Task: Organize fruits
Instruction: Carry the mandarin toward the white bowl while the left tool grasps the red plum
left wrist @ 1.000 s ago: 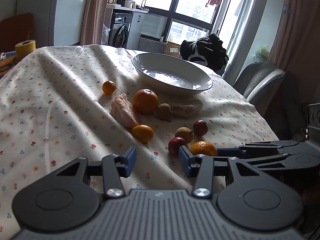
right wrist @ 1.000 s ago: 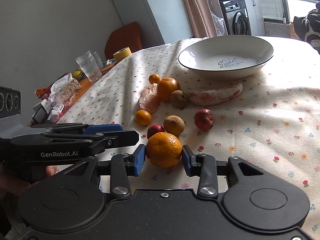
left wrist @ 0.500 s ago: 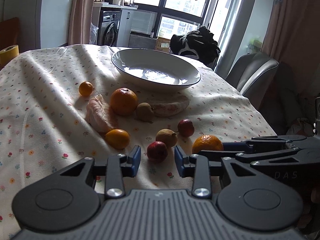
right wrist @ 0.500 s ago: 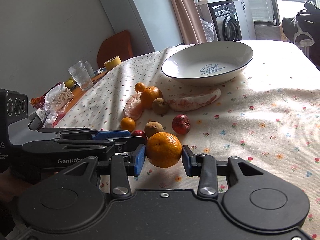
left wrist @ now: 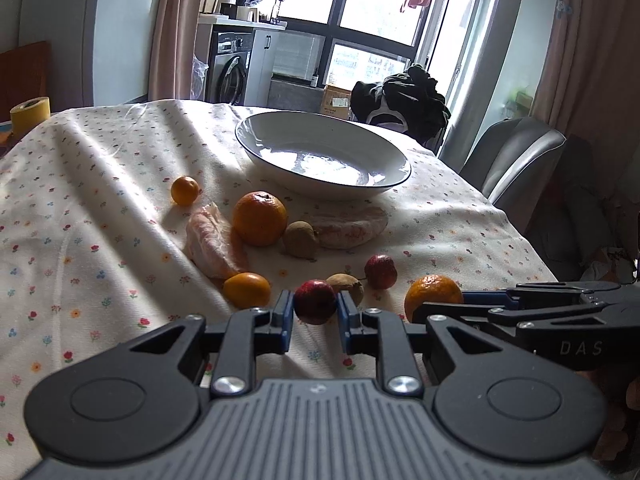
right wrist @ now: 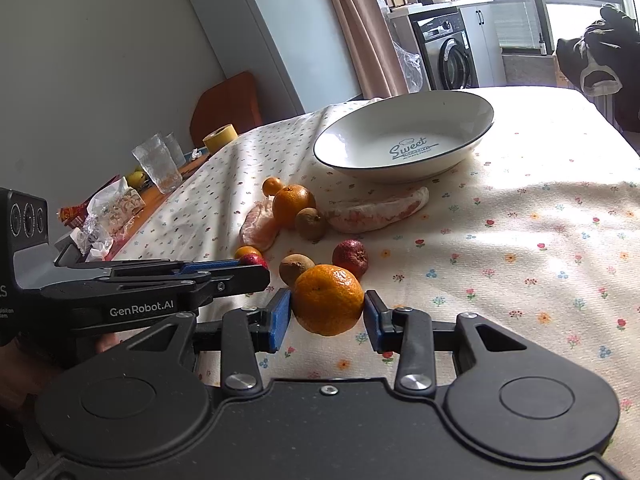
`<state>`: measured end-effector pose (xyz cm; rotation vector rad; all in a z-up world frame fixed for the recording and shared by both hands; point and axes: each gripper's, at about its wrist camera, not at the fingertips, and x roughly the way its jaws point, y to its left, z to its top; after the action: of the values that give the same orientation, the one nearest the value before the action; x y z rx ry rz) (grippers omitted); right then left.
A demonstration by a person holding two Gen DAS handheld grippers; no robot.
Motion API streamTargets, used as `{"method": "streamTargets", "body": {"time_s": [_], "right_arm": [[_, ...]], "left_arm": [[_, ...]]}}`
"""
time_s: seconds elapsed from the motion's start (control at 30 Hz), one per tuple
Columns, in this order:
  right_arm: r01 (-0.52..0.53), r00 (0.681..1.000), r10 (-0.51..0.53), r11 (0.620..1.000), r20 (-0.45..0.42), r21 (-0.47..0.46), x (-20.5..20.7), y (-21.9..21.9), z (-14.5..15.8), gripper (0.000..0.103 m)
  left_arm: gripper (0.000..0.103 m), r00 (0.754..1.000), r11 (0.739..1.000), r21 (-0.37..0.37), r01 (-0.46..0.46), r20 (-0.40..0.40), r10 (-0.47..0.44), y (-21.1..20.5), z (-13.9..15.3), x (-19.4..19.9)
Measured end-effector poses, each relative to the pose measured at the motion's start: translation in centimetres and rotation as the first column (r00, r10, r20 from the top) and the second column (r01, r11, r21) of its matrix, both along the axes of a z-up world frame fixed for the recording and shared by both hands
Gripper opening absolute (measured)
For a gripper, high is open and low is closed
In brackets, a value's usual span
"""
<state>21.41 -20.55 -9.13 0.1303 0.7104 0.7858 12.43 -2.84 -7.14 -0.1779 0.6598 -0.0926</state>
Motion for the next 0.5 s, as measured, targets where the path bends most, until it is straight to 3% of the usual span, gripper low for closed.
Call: {"method": "streamTargets", "body": {"time_s": [0.5], "right_arm": [[0.036, 0.997, -0.037, 0.999, 0.067, 0.009, 1.8, 0.0, 1.9, 0.037]], "left_arm": [[0.021, 0.997, 0.999, 0.016, -0.034, 0.069, 0.033, -0.2, 2.7, 1.8]]}}
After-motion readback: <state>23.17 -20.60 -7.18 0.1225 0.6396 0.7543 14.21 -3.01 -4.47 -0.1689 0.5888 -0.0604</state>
